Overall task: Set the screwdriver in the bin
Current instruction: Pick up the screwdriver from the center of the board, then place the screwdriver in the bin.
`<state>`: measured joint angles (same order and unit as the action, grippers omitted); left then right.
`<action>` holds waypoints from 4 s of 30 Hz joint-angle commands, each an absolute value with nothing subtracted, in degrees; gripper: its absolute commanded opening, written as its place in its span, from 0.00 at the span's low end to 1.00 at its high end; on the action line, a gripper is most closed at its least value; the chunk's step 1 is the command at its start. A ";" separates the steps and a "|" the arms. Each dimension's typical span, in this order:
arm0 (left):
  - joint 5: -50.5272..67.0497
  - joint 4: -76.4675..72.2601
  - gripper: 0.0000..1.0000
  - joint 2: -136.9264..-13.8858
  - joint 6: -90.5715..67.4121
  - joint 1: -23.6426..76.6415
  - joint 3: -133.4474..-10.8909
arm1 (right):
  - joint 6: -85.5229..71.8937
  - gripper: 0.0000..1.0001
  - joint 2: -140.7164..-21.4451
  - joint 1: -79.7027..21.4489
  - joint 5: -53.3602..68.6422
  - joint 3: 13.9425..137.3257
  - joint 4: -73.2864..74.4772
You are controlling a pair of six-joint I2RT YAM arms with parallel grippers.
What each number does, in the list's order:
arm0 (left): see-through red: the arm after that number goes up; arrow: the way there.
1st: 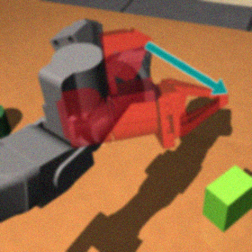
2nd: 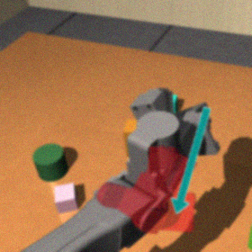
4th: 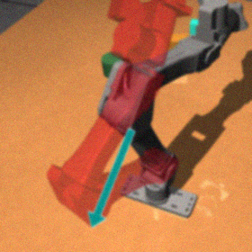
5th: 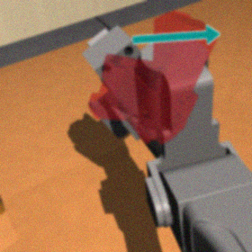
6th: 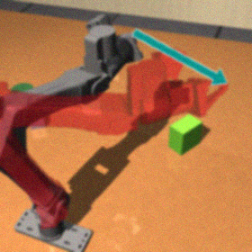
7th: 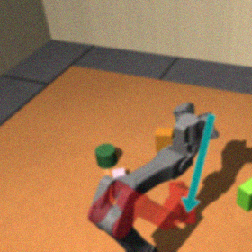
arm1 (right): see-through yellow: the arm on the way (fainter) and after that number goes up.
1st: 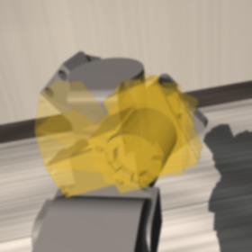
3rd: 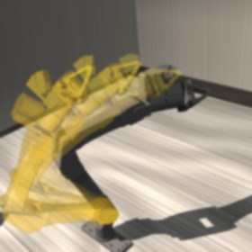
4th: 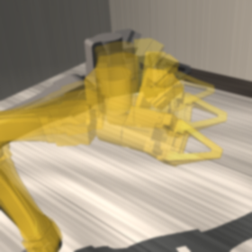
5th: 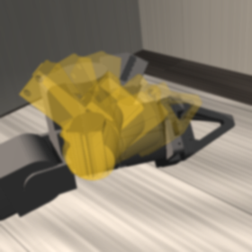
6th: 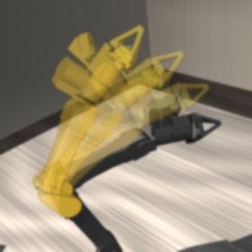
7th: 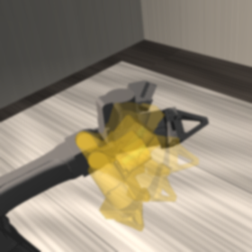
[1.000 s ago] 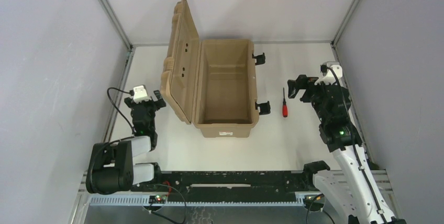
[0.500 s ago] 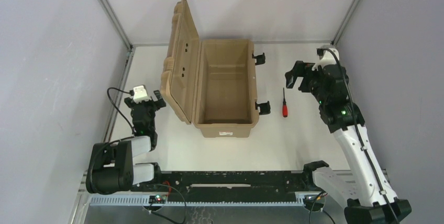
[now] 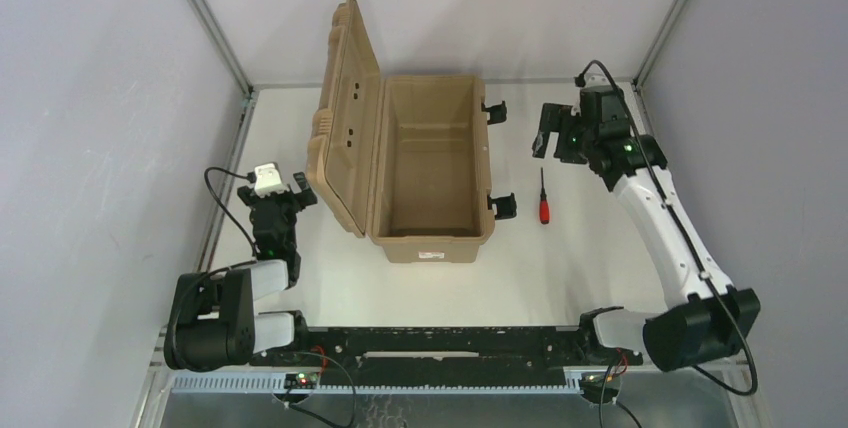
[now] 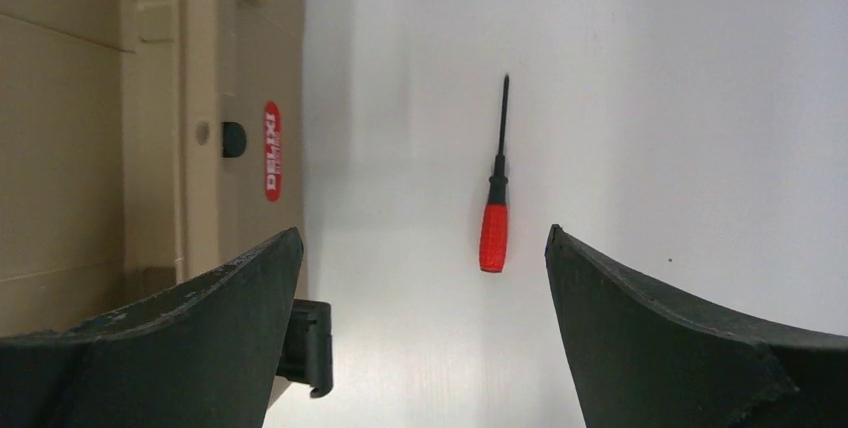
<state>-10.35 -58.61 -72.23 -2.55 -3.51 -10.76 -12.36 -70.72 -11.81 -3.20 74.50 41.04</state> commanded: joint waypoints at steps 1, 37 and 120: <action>-10.39 -60.29 1.00 -72.04 -1.75 -3.60 -11.10 | -14.22 0.99 -74.95 -11.54 -4.25 76.81 45.86; -10.38 -60.27 1.00 -72.11 -1.76 -3.60 -11.03 | -15.90 0.70 -103.51 -8.49 -4.36 70.25 40.77; -10.42 -60.29 1.00 -72.04 -1.70 -3.65 -11.05 | -29.80 0.15 -85.31 -8.69 33.87 92.37 47.90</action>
